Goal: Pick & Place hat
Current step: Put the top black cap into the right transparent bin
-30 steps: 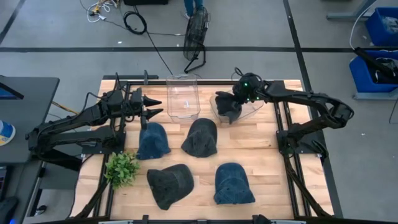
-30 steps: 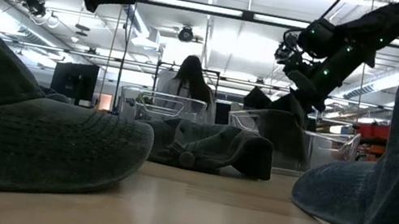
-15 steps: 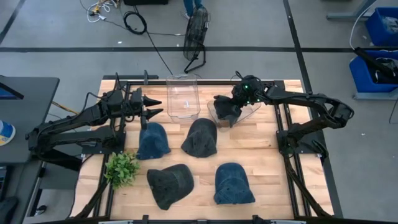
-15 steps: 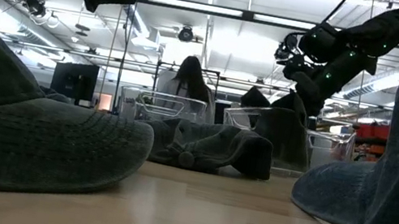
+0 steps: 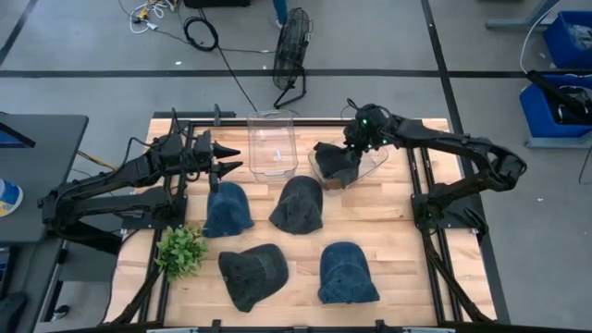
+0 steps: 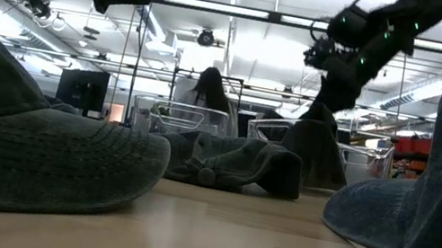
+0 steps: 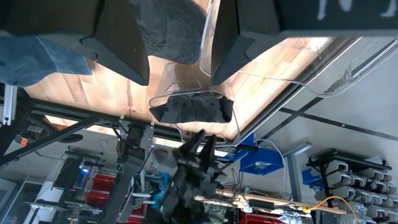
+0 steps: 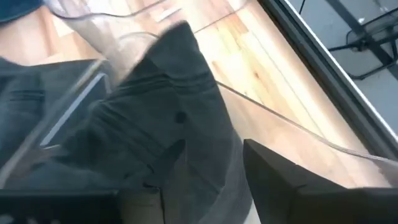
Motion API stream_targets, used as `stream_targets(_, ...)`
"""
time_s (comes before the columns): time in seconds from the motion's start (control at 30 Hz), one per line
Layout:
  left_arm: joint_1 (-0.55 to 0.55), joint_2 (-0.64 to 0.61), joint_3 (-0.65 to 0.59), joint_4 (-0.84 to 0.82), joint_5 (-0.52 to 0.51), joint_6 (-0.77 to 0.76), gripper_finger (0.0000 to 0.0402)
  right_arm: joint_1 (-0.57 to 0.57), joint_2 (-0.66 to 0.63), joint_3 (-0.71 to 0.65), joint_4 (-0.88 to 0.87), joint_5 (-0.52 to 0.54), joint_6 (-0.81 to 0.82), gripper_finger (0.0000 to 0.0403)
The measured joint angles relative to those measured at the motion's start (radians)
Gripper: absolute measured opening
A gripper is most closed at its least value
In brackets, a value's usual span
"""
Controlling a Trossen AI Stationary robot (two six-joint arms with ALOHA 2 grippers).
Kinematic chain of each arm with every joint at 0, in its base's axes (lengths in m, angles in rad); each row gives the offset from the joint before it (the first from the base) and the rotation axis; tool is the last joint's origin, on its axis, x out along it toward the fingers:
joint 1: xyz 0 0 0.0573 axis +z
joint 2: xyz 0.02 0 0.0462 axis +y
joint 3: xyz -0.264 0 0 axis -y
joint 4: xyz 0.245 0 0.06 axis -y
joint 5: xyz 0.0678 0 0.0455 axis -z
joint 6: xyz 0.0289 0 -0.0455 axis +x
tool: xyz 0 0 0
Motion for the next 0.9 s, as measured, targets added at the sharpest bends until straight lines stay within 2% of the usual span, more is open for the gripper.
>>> stream_targets(0.17, 0.000, 0.000, 0.000, 0.000, 0.000, 0.000, 0.0177, 0.052, -0.001, 0.165, -0.169, -0.008, 0.017, 0.0169)
stream_targets(0.33, 0.000, 0.000, 0.000, 0.000, 0.000, 0.000, 0.0177, 0.180, -0.001, 0.227, -0.214, -0.013, -0.040, 0.0169)
stream_targets(0.43, 0.000, 0.000, 0.000, 0.000, 0.005, 0.000, 0.0177, 0.278, 0.000, 0.231, -0.161, -0.006, -0.006, 0.0169)
stream_targets(0.6, -0.013, 0.000, 0.000, -0.006, 0.096, 0.000, 0.0177, 0.436, 0.040, 0.232, -0.051, 0.049, 0.062, 0.0169)
stream_targets(0.77, -0.096, 0.001, 0.024, -0.006, 0.104, 0.087, 0.0177, 0.549, 0.138, 0.232, 0.042, 0.135, 0.088, 0.0169)
stream_targets(0.9, -0.184, 0.020, 0.063, -0.004, 0.104, 0.118, 0.0177, 0.593, 0.240, 0.232, 0.124, 0.185, 0.156, 0.0169)
